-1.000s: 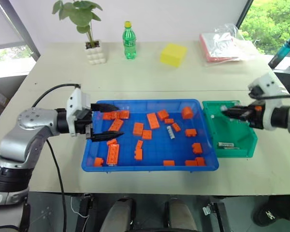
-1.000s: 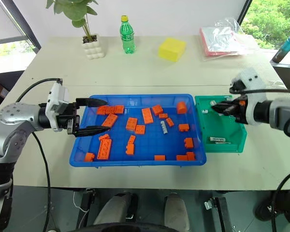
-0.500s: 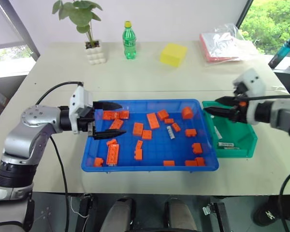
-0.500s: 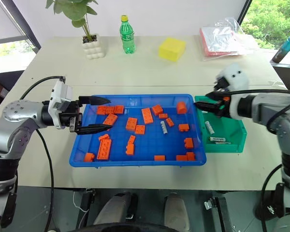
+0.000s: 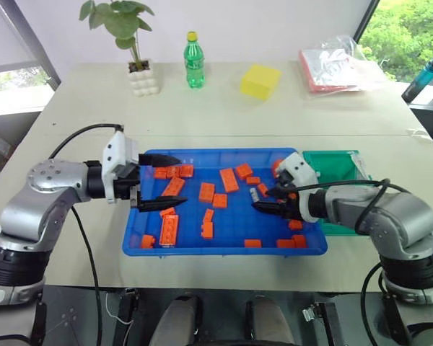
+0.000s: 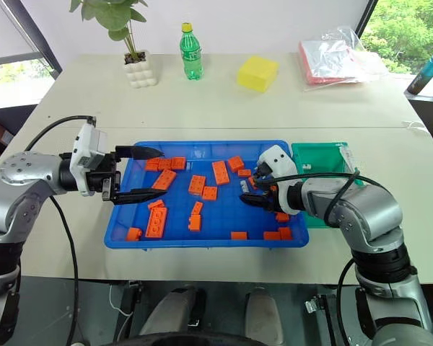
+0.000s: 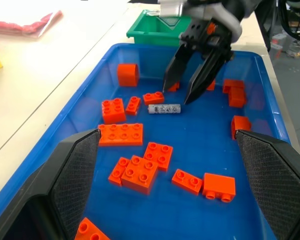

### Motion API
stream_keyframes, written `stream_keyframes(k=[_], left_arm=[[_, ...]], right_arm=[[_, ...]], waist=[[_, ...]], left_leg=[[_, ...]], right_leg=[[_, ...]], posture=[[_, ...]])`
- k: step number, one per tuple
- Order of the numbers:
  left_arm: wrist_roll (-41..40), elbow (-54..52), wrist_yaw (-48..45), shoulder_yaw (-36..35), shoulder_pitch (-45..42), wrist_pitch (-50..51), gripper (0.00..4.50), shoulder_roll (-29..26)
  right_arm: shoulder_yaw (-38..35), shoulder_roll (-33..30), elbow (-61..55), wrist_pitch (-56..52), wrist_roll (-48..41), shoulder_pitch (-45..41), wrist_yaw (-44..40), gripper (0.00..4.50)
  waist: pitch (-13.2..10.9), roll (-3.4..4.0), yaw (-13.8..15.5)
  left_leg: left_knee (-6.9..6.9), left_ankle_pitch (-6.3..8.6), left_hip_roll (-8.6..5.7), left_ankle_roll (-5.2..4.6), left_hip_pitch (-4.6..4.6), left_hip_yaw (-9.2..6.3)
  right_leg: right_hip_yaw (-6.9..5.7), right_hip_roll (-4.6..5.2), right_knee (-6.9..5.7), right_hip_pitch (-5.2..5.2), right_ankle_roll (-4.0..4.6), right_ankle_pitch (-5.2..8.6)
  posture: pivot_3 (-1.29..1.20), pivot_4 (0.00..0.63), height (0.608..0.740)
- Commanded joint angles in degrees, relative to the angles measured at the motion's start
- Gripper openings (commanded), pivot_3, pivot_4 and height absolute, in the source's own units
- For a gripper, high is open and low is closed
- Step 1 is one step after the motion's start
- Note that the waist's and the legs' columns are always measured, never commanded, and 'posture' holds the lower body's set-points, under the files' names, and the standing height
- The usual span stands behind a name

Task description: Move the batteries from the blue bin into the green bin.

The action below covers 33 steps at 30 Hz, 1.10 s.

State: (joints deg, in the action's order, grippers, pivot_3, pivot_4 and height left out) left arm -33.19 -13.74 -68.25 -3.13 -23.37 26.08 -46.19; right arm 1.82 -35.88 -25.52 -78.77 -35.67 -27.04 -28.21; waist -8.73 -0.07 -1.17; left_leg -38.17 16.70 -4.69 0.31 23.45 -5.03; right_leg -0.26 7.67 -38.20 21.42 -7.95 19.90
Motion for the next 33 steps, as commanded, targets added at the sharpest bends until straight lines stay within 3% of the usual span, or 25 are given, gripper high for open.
stream_keyframes(k=[1,13,16,18,20,21,26,29,33], left_arm=[[-1.05,-2.01,0.39,-2.5,-0.23,0.22,4.5,-1.3],[-0.96,-1.65,0.63,-2.44,-0.81,0.26,4.5,-1.39],[-0.9,-1.3,0.69,-2.14,-1.57,0.39,4.5,-1.24],[-0.89,-1.07,0.62,-2.05,-1.89,0.43,4.5,-1.23],[-0.86,-0.96,0.61,-1.89,-2.07,0.49,4.5,-1.14],[-0.84,-0.95,0.59,-1.83,-2.04,0.48,4.5,-1.09],[-0.9,-1.34,0.68,-1.89,-1.05,0.34,4.5,-0.83],[-0.81,-1.12,0.59,-2.25,-0.23,0.02,4.5,-0.8],[-0.5,-0.23,0.4,-2.58,0.49,-0.75,4.5,-0.81]], right_arm=[[0.87,1.56,1.75,2.58,1.62,-0.67,0.98,2.92],[5.1,3.23,6.72,7.3,5.81,-0.96,1.11,2.92],[5.16,3.39,6.26,7.47,5.91,-0.8,0.85,2.17],[4.96,3.34,5.47,7.18,5.73,-0.86,0.7,1.39],[3.97,3.11,3.97,6.58,4.72,-1.37,0.15,0.29],[3.02,2.91,2.91,5.9,3.86,-1.87,-0.21,0.05],[-11.64,-1.27,0.4,-1.77,-3.95,-9.25,-3.24,0.05],[-18.4,-10.09,3.49,-3.86,-4.8,-11.7,-5.76,0.05],[-21.92,-18.84,7.26,-3.47,-4.45,-8.81,-8.47,0.05]], waist=[[0.0,0.0,-0.01],[0.0,0.0,-0.08],[0.0,0.0,-0.1],[0.0,0.0,-0.06],[0.0,0.0,-0.04],[0.0,0.0,-0.05],[-0.01,0.02,-0.04],[-0.01,0.02,0.45],[-0.01,-0.01,0.3]], left_leg=[[0.0,0.0,0.0,0.0,0.0,0.0],[-0.01,0.0,0.0,0.0,-0.01,0.01],[-0.01,0.0,0.0,0.0,-0.02,0.0],[-0.01,0.0,0.0,0.0,-0.02,0.01],[-0.01,0.0,-0.01,0.0,-0.02,0.0],[-0.01,0.0,-0.01,0.0,-0.02,0.01],[-0.01,0.0,-0.02,0.0,-0.01,0.02],[0.0,0.0,-0.03,0.0,-0.01,-0.04],[0.03,0.01,-0.08,-0.02,-0.01,-0.11]], right_leg=[[0.0,0.0,0.0,0.0,0.0,0.0],[0.0,0.0,-0.01,0.0,0.0,0.0],[0.0,-0.01,-0.01,0.0,0.0,0.0],[0.0,-0.01,-0.01,0.0,0.0,0.0],[0.0,0.0,-0.01,-0.01,0.0,0.0],[0.0,0.0,-0.01,-0.01,0.0,0.0],[0.0,0.01,-0.01,-0.01,0.0,0.0],[-0.01,0.01,-0.01,-0.04,0.0,0.0],[-0.01,0.02,0.01,-0.11,0.0,0.0]], posture=[[0.0,0.15,0.728],[0.0,0.15,0.728],[0.0,0.15,0.728],[0.0,0.15,0.728],[0.0,0.15,0.728],[0.0,0.15,0.728],[0.0,0.15,0.728],[0.0,0.15,0.728],[0.0,0.15,0.728]])
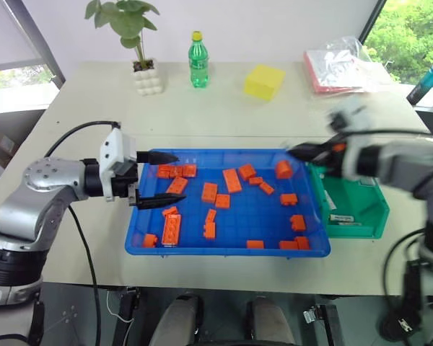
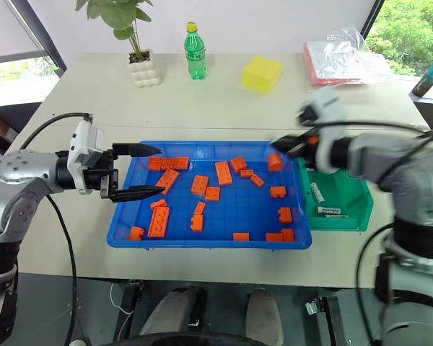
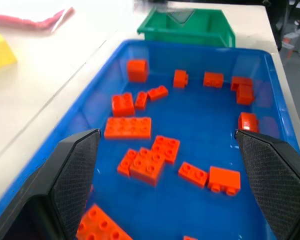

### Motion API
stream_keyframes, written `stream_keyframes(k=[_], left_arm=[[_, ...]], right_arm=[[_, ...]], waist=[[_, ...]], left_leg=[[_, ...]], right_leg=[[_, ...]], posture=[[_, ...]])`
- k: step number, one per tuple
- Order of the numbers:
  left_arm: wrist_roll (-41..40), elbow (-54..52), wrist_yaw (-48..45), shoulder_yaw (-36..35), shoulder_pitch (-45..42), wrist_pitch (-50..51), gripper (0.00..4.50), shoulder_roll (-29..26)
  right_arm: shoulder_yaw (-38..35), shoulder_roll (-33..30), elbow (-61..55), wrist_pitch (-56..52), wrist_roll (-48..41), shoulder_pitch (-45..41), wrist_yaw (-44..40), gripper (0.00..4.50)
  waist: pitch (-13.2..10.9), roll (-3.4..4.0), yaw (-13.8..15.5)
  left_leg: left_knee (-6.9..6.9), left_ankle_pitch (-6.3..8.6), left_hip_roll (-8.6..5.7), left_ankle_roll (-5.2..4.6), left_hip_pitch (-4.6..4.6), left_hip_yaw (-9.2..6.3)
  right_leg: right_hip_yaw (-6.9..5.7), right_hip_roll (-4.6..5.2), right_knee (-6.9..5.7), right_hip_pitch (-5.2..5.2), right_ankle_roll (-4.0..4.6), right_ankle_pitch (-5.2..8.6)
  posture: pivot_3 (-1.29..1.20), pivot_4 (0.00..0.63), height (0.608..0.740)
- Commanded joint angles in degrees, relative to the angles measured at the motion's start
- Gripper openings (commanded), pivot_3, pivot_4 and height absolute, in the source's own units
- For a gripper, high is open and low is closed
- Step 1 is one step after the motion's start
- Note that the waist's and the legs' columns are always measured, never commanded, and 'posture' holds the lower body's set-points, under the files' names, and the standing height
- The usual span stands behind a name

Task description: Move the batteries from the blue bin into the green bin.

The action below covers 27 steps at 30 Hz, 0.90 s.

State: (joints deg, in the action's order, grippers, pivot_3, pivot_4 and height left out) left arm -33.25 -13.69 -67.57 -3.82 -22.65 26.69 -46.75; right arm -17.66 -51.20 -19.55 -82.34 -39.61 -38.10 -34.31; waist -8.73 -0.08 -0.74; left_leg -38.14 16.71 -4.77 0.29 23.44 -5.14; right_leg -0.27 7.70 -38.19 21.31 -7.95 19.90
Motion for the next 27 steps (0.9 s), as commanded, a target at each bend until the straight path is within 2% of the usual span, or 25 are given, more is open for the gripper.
stream_keyframes(k=[1,4,9,12,19,23,27], left_arm=[[-0.34,0.1,-0.34,-1.93,-0.21,-1.61,4.5,-0.22],[-0.17,1.77,-0.36,-2.05,-0.85,-2.1,4.5,-0.08],[-0.02,4.38,-0.96,-2.16,-2.77,-2.47,4.5,-0.46],[-1.0,6.16,-1.03,-3.93,-3.68,-1.1,4.5,-1.5],[-3.35,9.27,-6.13,-8.41,-2.24,2.03,4.5,-8.03],[-1.06,11.5,-10.56,-10.36,1.68,-1.42,4.5,-12.74],[-0.43,13.48,-11.62,-11.63,2.21,-3.09,4.5,-14.5]], right_arm=[[-2.5,-5.55,1.8,1.08,0.08,4.18,-3.13,0.05],[-2.97,-8.41,2.73,3.94,1.79,10.42,-3.78,0.05],[-1.35,-9.13,2.41,11.33,5.48,17.89,-3.66,2.44],[-3.58,-10.71,3.86,21.79,7.49,21.43,-9.25,3.94],[-13.31,-16.58,15.03,48.81,9.94,29.45,-33.53,3.94],[-12.05,-20.79,25.98,60.17,13.4,32.0,-44.45,3.94],[-8.51,-22.98,32.37,63.78,14.08,31.22,-51.8,3.94]], waist=[[0.0,0.0,-0.19],[0.0,0.0,-0.39],[0.0,0.0,-0.43],[0.0,0.0,-0.36],[-0.01,0.01,-0.29],[-0.02,0.02,-0.45],[-0.02,0.04,-0.46]], left_leg=[[0.0,0.0,0.03,0.0,0.0,0.06],[0.01,0.0,0.08,0.0,0.0,0.14],[0.0,0.0,0.12,0.0,0.0,0.24],[-0.02,0.0,0.11,0.0,0.0,0.23],[-0.03,0.0,0.12,0.0,-0.03,0.21],[-0.01,0.0,0.13,-0.01,-0.06,0.24],[-0.02,0.0,0.17,0.0,-0.08,0.27]], right_leg=[[0.0,0.0,0.0,0.0,0.0,0.0],[0.01,-0.02,-0.01,0.01,0.0,0.0],[0.02,-0.02,-0.02,0.04,0.0,0.0],[0.02,-0.02,-0.02,0.03,0.0,0.0],[0.0,-0.04,0.0,-0.02,-0.01,0.0],[0.0,-0.04,0.03,-0.03,-0.01,0.0],[0.0,-0.05,0.1,-0.01,-0.01,0.0]], posture=[[0.0,0.15,0.728],[0.0,0.15,0.728],[0.0,0.15,0.728],[0.0,0.15,0.728],[0.0,0.15,0.728],[0.0,0.15,0.728],[0.0,0.15,0.728]])
